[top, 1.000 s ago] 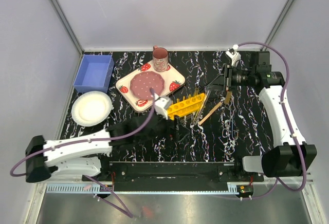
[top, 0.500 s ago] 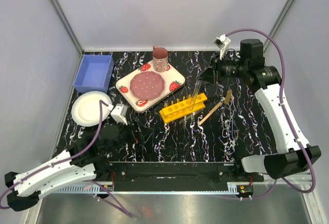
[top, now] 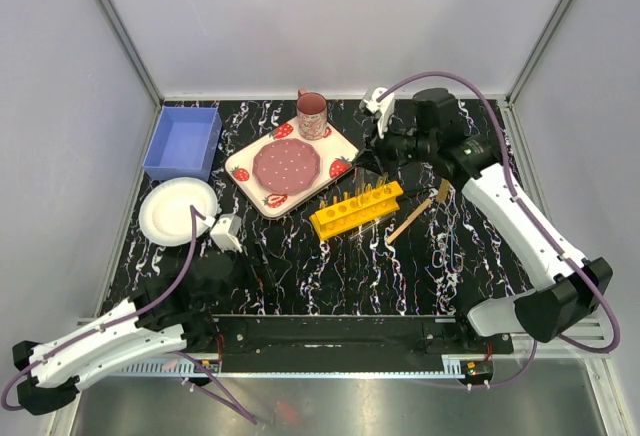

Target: Organize the chemistry lab equipment

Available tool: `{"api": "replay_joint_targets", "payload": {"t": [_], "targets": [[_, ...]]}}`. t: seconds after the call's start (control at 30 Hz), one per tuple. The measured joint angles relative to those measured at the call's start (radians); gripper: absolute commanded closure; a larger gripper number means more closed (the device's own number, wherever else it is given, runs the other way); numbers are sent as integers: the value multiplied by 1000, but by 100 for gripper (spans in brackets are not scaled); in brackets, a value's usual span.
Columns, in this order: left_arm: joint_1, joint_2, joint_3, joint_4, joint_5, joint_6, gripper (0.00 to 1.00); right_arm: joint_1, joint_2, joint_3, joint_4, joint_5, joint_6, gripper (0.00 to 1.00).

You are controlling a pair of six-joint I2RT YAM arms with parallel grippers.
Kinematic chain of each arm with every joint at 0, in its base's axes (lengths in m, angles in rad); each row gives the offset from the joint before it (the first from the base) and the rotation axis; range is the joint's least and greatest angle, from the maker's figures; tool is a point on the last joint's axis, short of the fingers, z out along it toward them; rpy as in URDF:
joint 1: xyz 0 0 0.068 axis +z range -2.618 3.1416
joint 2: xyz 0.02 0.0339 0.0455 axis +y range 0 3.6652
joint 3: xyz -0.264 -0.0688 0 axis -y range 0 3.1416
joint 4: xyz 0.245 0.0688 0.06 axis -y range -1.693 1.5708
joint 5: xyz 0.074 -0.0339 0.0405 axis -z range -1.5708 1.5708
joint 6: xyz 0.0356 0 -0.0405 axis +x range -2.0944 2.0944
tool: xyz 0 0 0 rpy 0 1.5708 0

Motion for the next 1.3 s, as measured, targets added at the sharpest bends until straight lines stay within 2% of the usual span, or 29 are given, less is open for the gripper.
{"api": "replay_joint_targets", "payload": {"t": [0.43, 0.97, 1.3], "targets": [[0, 66, 0, 0, -1, -7, 1, 42, 31, -132, 195, 93, -40, 80], [0, 51, 0, 1, -1, -8, 1, 51, 45, -190, 243, 103, -38, 79], [0, 44, 0, 0, 0, -8, 1, 51, 42, -286, 323, 103, -44, 78]]}}
